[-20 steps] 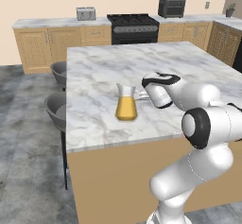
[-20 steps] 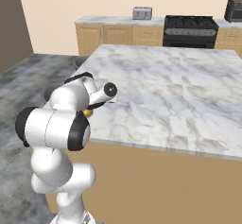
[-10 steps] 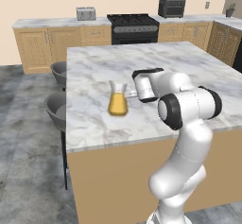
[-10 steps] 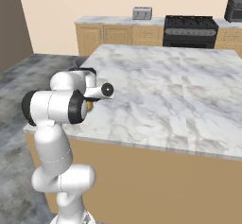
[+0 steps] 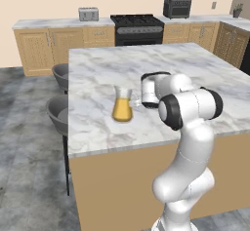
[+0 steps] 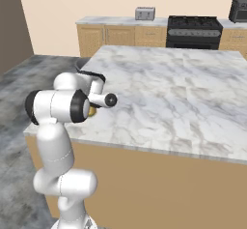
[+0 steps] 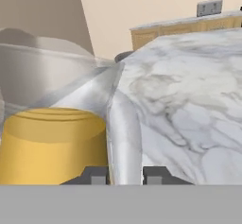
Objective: Place the pitcher and cup on the dining counter for serving.
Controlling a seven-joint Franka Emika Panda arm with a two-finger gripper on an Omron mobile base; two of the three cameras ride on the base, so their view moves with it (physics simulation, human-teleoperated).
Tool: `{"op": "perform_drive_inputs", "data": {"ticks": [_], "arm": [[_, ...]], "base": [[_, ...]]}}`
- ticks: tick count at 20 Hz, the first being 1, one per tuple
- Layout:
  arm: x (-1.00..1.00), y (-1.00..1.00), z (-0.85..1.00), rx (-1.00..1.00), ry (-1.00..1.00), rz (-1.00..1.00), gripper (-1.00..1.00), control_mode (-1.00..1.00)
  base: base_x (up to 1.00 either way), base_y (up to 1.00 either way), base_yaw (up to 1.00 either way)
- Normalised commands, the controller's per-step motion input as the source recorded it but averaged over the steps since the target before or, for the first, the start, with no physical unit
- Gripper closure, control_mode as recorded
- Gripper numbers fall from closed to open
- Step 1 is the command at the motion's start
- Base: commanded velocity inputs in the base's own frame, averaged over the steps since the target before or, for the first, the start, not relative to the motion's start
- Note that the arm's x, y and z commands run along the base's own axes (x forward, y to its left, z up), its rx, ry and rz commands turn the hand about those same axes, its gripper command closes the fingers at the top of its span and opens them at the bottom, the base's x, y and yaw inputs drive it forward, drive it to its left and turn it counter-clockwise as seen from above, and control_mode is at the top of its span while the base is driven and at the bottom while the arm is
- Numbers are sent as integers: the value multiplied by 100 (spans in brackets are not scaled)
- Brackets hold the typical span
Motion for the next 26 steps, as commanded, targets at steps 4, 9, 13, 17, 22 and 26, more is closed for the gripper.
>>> {"op": "perform_drive_inputs", "data": {"ticks": [4, 9, 13, 17, 22, 26], "arm": [[0, 4, -17, -3, -2, 6, 100, -100], [-4, 6, 0, 0, 0, 0, -100, -100], [-28, -3, 19, 0, 0, 0, -100, -100], [-43, -13, 47, 0, 0, 0, -100, -100], [-49, -26, 71, 0, 0, 0, -100, -100], [-56, -29, 98, 0, 0, -6, -100, -100]], "base": [[0, 0, 0], [0, 0, 0], [0, 0, 0], [0, 0, 0], [0, 0, 0], [0, 0, 0]]}}
